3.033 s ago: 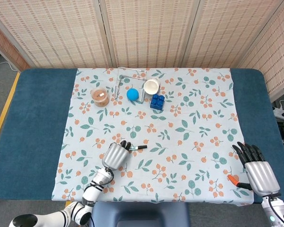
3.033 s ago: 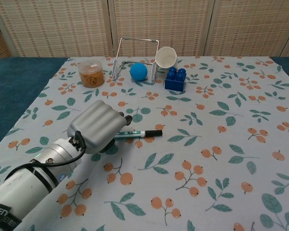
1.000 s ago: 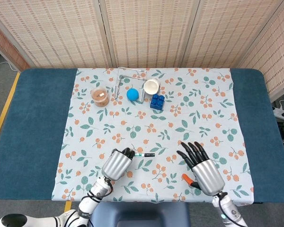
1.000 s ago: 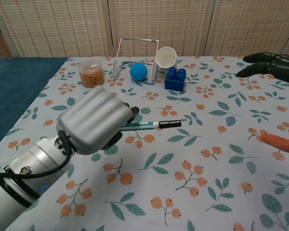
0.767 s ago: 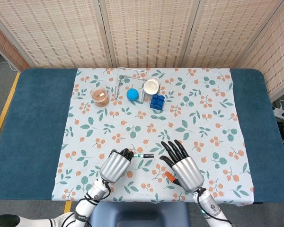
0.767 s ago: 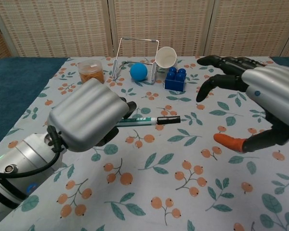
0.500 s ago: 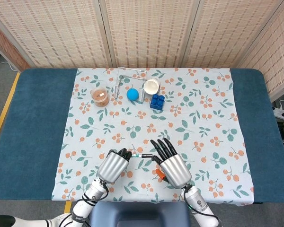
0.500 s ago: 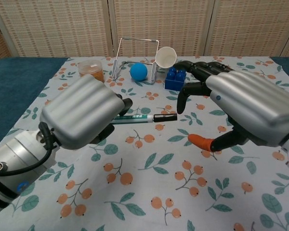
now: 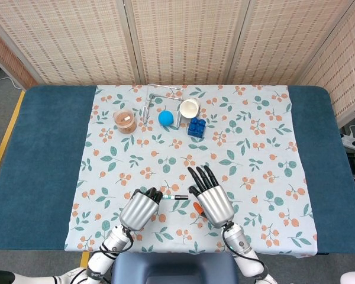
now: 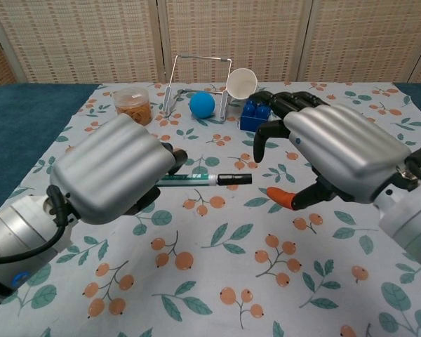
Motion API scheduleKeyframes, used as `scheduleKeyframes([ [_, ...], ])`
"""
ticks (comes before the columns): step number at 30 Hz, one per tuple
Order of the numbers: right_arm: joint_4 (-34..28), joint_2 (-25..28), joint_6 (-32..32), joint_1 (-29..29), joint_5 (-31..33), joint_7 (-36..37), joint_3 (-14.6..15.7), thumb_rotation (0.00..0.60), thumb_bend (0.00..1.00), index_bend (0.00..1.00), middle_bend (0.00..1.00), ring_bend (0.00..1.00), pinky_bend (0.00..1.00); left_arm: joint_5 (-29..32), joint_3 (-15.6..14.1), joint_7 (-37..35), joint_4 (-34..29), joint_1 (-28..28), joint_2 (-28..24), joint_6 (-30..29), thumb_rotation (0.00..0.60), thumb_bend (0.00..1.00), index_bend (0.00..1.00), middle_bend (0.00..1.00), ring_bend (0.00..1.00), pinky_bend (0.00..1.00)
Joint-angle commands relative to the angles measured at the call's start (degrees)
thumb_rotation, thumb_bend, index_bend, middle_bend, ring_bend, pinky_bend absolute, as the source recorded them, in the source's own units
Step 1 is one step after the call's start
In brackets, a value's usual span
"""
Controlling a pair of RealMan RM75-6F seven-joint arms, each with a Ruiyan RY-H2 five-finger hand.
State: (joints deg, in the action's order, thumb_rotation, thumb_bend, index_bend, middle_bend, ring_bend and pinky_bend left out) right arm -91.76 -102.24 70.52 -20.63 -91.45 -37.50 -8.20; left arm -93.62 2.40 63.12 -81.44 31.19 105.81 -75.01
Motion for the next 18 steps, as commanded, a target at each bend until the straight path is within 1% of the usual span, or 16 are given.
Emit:
scheduleKeyframes([
  [1, 0.50, -0.72, 0.11, -0.40, 0.38, 0.45, 0.18, 0.600, 0.18, 0.46, 0.01, 0.00, 0.00, 0.02, 0.07, 0.34, 0.02, -0.03, 0.06, 0.32, 0.600, 0.50, 0.91, 1.00, 0.98, 1.00],
  [18, 3.39, -3.76, 1.12, -1.92, 1.87, 1.47, 1.41, 0.600, 0.17, 0.49, 0.01, 0.00, 0.00, -2.24, -0.55, 1.02, -0.67, -0.75, 0.15, 0.23, 0.600, 0.50, 0.91, 1.00, 0.98, 1.00],
])
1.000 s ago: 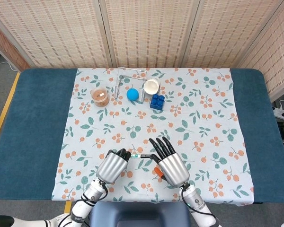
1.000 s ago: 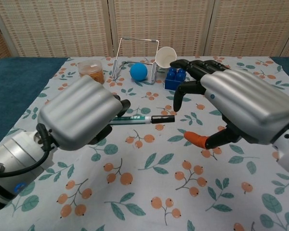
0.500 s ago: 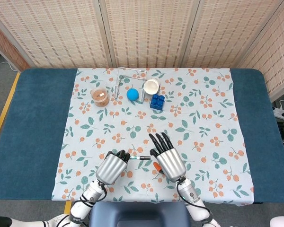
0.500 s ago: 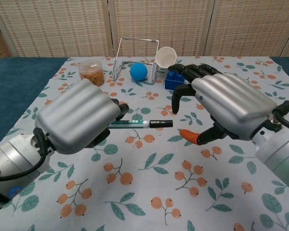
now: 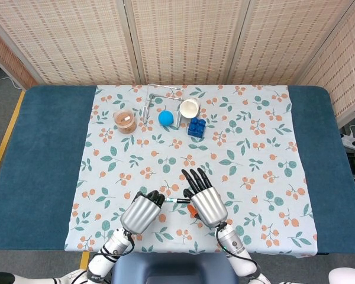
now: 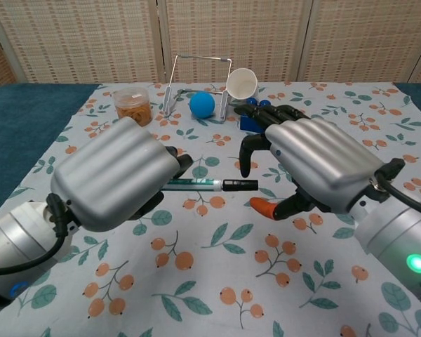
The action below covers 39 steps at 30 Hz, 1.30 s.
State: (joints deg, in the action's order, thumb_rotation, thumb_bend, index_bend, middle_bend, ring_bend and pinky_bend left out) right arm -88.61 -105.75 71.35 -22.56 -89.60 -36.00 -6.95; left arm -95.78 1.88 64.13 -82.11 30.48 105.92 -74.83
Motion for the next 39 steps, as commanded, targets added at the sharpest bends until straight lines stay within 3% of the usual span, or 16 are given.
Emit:
scheduleKeyframes([
  [1, 0.40, -0.44, 0.55, -0.01, -0.11, 0.21, 0.25, 0.600, 0.17, 0.49, 0.02, 0.00, 0.00, -0.13, -0.09, 0.00, 0.01, -0.08, 0.09, 0.12, 0.600, 0.50, 0.91, 1.00, 0.98, 1.00],
  [31, 1.24, -2.11, 2.08, -1.14, 1.21, 1.58, 0.85, 0.600, 0.22, 0.56, 0.07, 0.00, 0.00, -1.45, 0.14, 0.26, -0.37, -0.83, 0.82, 1.33, 0.600, 0.50, 0.91, 1.00, 0.98, 1.00],
  [39, 0.63, -1.93, 2.22, -1.19, 1.62, 1.56, 0.92, 0.600, 0.29, 0.58, 0.07, 0.00, 0.00, -1.43, 0.53, 0.36, -0.54, -0.85, 0.90, 1.58, 0.600, 0.50, 0.91, 1.00, 0.98, 1.00],
])
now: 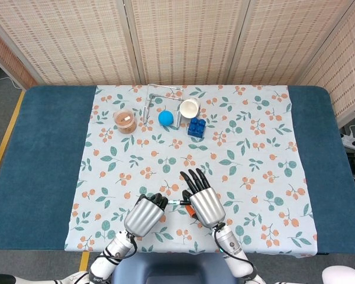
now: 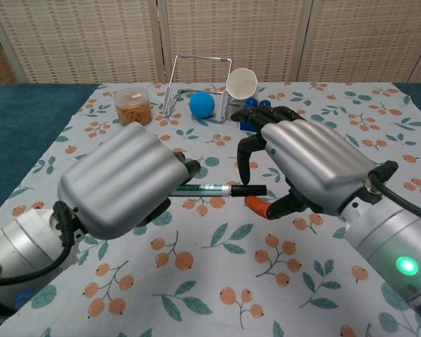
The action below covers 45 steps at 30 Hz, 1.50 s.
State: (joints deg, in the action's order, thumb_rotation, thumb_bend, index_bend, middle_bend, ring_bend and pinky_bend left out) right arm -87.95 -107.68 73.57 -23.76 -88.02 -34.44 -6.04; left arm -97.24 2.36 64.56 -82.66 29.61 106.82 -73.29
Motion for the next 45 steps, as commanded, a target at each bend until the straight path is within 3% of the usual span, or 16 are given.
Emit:
scheduleKeyframes([
  [1, -0.02, 0.00, 0.01, 0.01, 0.04, 0.00, 0.01, 0.600, 0.30, 0.58, 0.07, 0.00, 0.00, 0.02, 0.04, -0.07, 0.01, 0.02, 0.00, 0.05, 0.600, 0.50, 0.91, 1.00, 0.98, 1.00],
  [9, 0.98, -0.80, 1.30, 0.24, 0.20, 0.62, -0.24, 0.600, 0.39, 0.66, 0.09, 0.00, 0.00, 0.94, 0.62, -0.67, -0.47, -0.06, -0.43, 0.68, 0.600, 0.50, 0.91, 1.00, 0.98, 1.00],
  [22, 1.77, -0.51, 2.81, 0.41, 0.83, 1.97, -1.35, 0.600, 0.42, 0.72, 0.13, 0.00, 0.00, 1.36, 1.45, -2.63, -0.59, 0.05, -0.75, 0.53, 0.600, 0.50, 0.91, 1.00, 0.98, 1.00],
  [29, 1.23, 2.86, 3.57, 1.56, 1.94, 2.40, -1.25, 0.600, 0.42, 0.72, 0.13, 0.00, 0.00, 3.79, 3.06, -6.88, 3.03, 0.12, -2.01, 1.10, 0.600, 0.50, 0.91, 1.00, 0.98, 1.00],
  [34, 2.66, 6.10, 3.20, 3.26, 3.30, 3.94, 0.59, 0.600, 0.42, 0.71, 0.13, 0.00, 0.00, 5.64, 2.09, -13.82, 11.28, -0.44, -2.64, 2.18, 0.600, 0.50, 0.91, 1.00, 0.99, 1.00],
  [37, 4.50, 4.99, 1.98, 3.45, 5.14, 5.26, 0.63, 0.600, 0.42, 0.68, 0.13, 0.00, 0.00, 6.32, 2.01, -17.88, 14.67, -0.28, -1.77, 2.68, 0.600, 0.50, 0.91, 0.98, 0.99, 1.00],
  [45, 10.57, 0.63, 1.95, 3.89, 4.57, 6.66, 2.35, 0.600, 0.42, 0.54, 0.13, 0.00, 0.00, 7.62, 1.33, -19.53, 19.06, -0.08, -0.35, 3.96, 0.600, 0.50, 0.85, 0.91, 0.98, 1.00],
])
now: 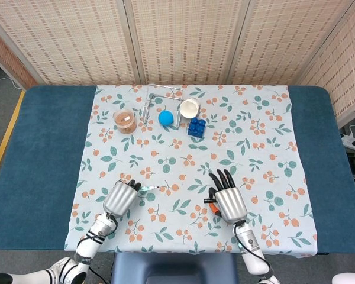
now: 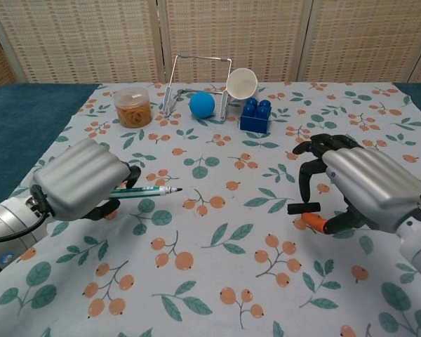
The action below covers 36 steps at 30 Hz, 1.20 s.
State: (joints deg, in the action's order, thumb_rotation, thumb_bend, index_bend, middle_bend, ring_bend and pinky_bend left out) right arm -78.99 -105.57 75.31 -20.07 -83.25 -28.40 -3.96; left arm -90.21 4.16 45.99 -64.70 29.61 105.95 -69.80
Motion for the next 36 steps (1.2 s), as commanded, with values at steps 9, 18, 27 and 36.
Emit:
scheduleKeyframes([
  [9, 4.53, -3.68, -0.90, -0.21, 0.67, 1.99, -0.50, 0.600, 0.42, 0.40, 0.13, 0.00, 0.00, 0.96, -1.36, -1.74, 1.52, -0.28, -0.37, 0.57, 0.600, 0.49, 0.57, 0.67, 0.96, 1.00],
  [18, 4.12, -5.02, -1.54, -1.18, 0.86, 0.55, -1.31, 0.600, 0.42, 0.23, 0.12, 0.00, 0.00, 1.47, -1.94, -2.05, -1.84, -0.20, -2.61, 1.29, 0.600, 0.48, 0.32, 0.42, 0.74, 0.95],
  [27, -4.56, 0.99, 0.28, -0.46, 0.55, -1.86, -1.96, 0.600, 0.42, 0.00, 0.09, 0.00, 0.00, 2.03, -2.69, -3.70, -9.35, -0.13, -6.32, 2.57, 0.600, 0.42, 0.14, 0.20, 0.19, 0.65],
  [36, -33.04, 31.24, 6.62, 8.31, 0.29, -14.38, 7.45, 0.600, 0.30, 0.00, 0.00, 0.00, 0.00, 1.06, -8.02, -21.76, -32.53, -3.89, -26.12, 0.67, 0.600, 0.39, 0.02, 0.04, 0.02, 0.29],
])
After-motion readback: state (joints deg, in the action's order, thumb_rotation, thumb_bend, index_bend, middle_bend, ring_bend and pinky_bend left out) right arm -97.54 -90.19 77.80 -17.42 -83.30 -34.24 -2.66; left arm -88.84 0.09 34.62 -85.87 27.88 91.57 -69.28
